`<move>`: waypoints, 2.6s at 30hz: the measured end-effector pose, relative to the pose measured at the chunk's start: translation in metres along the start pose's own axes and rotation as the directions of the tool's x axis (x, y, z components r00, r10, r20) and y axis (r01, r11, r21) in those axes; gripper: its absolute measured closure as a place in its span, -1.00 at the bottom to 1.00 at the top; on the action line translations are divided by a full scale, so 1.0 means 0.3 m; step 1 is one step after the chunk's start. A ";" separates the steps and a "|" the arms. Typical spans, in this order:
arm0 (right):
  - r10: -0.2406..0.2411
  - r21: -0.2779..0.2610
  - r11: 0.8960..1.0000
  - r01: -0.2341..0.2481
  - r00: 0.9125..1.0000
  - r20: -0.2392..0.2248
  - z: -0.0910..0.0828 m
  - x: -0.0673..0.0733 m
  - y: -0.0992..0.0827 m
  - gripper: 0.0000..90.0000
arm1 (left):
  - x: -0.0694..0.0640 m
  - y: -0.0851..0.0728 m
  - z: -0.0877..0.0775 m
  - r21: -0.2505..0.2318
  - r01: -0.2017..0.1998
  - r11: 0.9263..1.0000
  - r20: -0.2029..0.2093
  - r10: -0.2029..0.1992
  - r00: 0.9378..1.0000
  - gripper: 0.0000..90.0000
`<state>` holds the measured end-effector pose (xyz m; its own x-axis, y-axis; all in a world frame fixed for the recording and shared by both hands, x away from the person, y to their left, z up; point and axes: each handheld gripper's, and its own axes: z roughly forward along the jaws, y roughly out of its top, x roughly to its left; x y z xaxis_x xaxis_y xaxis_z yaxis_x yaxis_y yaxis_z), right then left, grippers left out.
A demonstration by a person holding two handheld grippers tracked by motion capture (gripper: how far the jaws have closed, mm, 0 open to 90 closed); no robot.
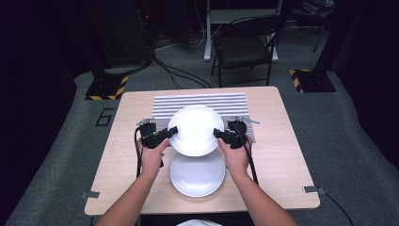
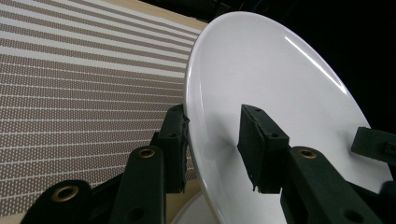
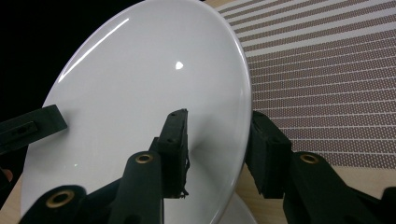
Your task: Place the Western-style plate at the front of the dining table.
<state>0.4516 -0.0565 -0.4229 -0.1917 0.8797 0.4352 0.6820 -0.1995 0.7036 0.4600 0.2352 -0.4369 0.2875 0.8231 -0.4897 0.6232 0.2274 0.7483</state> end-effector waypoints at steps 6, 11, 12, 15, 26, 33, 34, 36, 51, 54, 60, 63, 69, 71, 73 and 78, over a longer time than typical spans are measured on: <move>0.003 0.002 1.000 -0.003 1.000 0.000 0.013 0.009 0.021 0.37 | 0.008 0.023 0.003 -0.008 0.015 1.000 -0.003 -0.015 1.000 0.39; 0.019 0.008 1.000 -0.018 1.000 -0.014 0.025 0.016 0.047 0.37 | 0.009 0.052 0.003 -0.018 0.015 1.000 -0.008 -0.015 1.000 0.40; 0.016 0.006 1.000 -0.016 1.000 -0.017 0.026 0.016 0.051 0.37 | 0.011 0.059 0.007 -0.017 0.012 1.000 -0.010 -0.012 1.000 0.40; 0.004 0.006 1.000 -0.004 1.000 -0.005 0.037 0.023 0.067 0.38 | 0.010 0.071 0.015 -0.019 0.026 0.999 -0.013 -0.026 1.000 0.41; -0.016 -0.008 1.000 0.016 1.000 0.016 0.062 0.037 0.139 0.38 | 0.011 0.129 0.046 -0.023 0.028 0.999 -0.023 -0.028 0.999 0.41; -0.003 0.009 1.000 0.003 1.000 0.024 0.105 0.026 0.161 0.40 | 0.034 0.144 0.074 -0.020 0.042 0.999 -0.017 -0.043 0.999 0.42; -0.006 0.009 1.000 0.006 1.000 0.027 0.110 0.025 0.161 0.40 | 0.035 0.145 0.079 -0.022 0.048 0.999 -0.018 -0.049 0.999 0.42; -0.003 0.013 1.000 0.003 1.000 0.030 0.121 0.021 0.161 0.40 | 0.042 0.147 0.088 -0.021 0.042 0.999 -0.020 -0.043 0.999 0.42; 0.002 0.006 1.000 -0.002 0.999 0.051 0.201 -0.015 0.179 0.40 | 0.068 0.164 0.165 -0.011 0.015 1.000 -0.034 -0.016 0.999 0.43; 0.008 -0.001 1.000 -0.008 0.999 0.052 0.214 -0.020 0.188 0.41 | 0.078 0.165 0.181 -0.011 0.023 1.000 -0.032 -0.023 0.999 0.43; 0.012 0.001 1.000 -0.012 0.998 0.064 0.239 -0.024 0.199 0.41 | 0.095 0.173 0.208 -0.005 0.036 0.999 -0.033 -0.036 0.999 0.43; 0.010 0.001 1.000 -0.010 0.997 0.071 0.255 -0.026 0.202 0.41 | 0.106 0.180 0.219 0.004 0.039 0.999 -0.033 -0.038 0.999 0.44; 0.021 0.007 1.000 -0.021 0.997 0.068 0.288 -0.040 0.202 0.42 | 0.123 0.180 0.242 0.013 0.038 0.999 -0.033 -0.038 0.999 0.43; 0.014 0.001 1.000 -0.014 0.997 0.076 0.298 -0.041 0.199 0.42 | 0.132 0.174 0.257 0.020 0.035 0.999 -0.043 -0.034 0.998 0.43; 0.005 0.003 1.000 -0.005 0.996 0.086 0.305 -0.043 0.197 0.41 | 0.138 0.169 0.269 0.028 0.039 0.999 -0.046 -0.038 0.998 0.43; 0.009 0.007 1.000 -0.010 0.995 0.103 0.323 -0.056 0.194 0.41 | 0.142 0.157 0.290 0.039 0.031 0.999 -0.050 -0.029 0.998 0.43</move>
<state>0.5629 -0.0409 -0.4436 -0.1119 0.9174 0.3819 0.6886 -0.2055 0.6954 0.5650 0.2357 -0.4615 0.2329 0.8412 -0.4880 0.6595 0.2322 0.7150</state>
